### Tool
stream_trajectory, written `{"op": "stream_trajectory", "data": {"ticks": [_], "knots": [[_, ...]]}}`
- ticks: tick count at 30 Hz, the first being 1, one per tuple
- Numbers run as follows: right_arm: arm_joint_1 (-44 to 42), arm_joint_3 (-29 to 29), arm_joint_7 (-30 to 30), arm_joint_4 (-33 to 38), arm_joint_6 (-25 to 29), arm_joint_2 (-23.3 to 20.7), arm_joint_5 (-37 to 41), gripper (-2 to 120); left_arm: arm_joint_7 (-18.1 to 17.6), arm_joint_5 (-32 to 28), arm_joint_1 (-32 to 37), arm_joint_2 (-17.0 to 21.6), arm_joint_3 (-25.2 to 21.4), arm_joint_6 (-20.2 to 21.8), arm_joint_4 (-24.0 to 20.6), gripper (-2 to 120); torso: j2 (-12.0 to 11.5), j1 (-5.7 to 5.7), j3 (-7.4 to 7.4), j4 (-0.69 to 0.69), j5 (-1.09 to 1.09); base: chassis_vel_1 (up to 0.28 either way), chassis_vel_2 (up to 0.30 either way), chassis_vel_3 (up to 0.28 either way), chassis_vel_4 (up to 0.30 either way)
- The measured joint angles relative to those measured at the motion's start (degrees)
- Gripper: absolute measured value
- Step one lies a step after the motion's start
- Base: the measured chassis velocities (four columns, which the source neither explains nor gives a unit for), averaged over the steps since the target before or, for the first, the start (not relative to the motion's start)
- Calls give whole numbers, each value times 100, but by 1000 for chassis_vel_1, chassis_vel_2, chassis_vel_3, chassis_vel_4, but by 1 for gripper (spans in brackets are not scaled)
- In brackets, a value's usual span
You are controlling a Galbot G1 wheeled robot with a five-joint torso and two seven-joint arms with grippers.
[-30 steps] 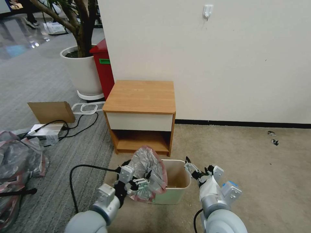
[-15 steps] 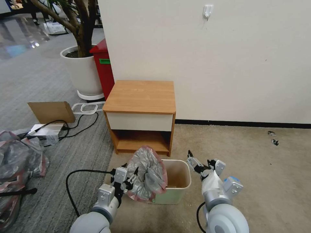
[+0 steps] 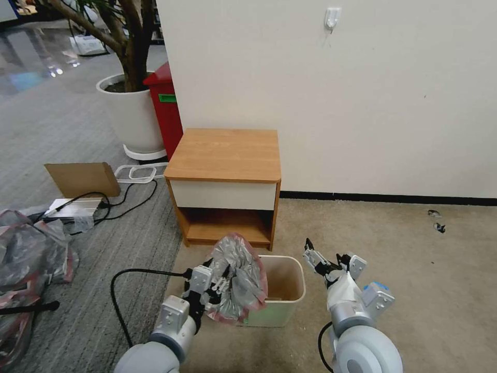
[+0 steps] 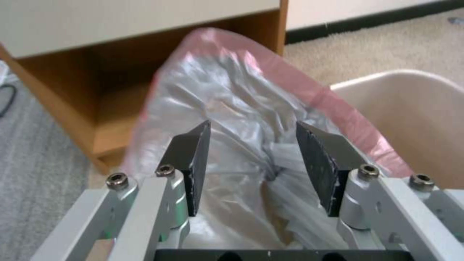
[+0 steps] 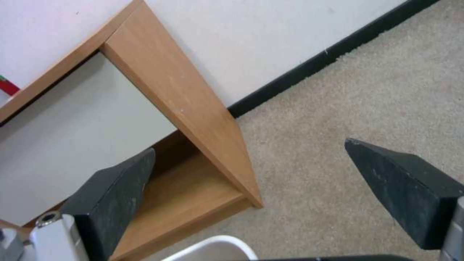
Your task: Pick up the garbage bag from the table and place it over the trash can.
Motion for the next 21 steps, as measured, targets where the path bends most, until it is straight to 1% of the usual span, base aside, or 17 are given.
{"op": "stream_trajectory", "data": {"ticks": [4, 6, 15, 21], "knots": [[-38, 2, -1, 1, 32, 9, -58, 100, -49, -26, -160, -49, 106, 64, 168, 47, 0, 0, 0, 0, 0, 0, 0, 0, 0], [-86, -1, -14, 1, 60, 14, -131, 100, -156, -93, -282, -108, 127, 113, 296, 47, 0, 0, 0, -1, 0, 0, 0, 0, 0], [-113, -15, -23, -66, 97, 64, -219, 100, -276, -118, -265, -180, -16, 128, 379, 47, 0, 0, 0, 0, 0, 0, 0, 0, 0], [-99, -50, -35, -128, 119, 114, -276, 100, -354, -139, -326, -219, -8, 156, 579, 46, 0, 0, 0, 0, 0, 0, 0, 0, 0]]}}
